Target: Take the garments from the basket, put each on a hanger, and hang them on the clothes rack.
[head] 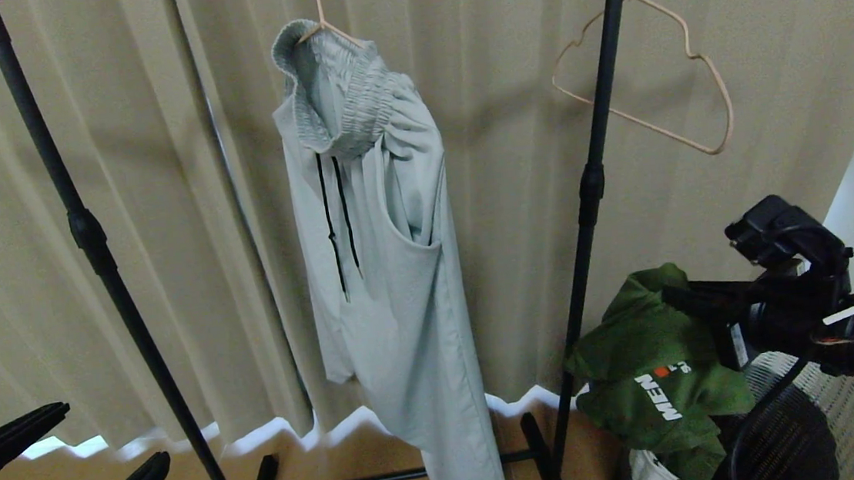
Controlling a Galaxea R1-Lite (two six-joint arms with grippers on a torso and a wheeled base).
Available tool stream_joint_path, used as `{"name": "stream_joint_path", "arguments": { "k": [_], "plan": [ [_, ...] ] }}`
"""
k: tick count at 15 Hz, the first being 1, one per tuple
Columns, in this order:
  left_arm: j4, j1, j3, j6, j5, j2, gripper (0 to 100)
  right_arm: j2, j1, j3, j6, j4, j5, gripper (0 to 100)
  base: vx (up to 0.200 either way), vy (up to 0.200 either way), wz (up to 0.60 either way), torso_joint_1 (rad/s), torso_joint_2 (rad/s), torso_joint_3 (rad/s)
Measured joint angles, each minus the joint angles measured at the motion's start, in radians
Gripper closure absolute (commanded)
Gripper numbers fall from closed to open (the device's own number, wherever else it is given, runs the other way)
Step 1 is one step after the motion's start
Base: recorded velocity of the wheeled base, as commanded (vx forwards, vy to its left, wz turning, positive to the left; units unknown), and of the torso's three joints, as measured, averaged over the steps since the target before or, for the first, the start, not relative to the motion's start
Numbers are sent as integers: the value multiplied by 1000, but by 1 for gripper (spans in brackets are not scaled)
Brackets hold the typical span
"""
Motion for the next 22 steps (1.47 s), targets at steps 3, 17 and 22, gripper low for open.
{"name": "stream_joint_path", "arguments": {
  "k": [3,17,22],
  "plan": [
    [2,1,4,1,0,-16,0,-60,15,-11,1,0,61,100,-133,0,0,0,0,-2],
    [5,-38,41,14,-139,-28,0,-113,141,-75,220,-18,254,100,-86,0,0,2,1,2],
    [5,-48,-1,141,-204,73,0,-107,193,-146,294,-17,325,100,0,0,0,0,0,0]
  ]
}}
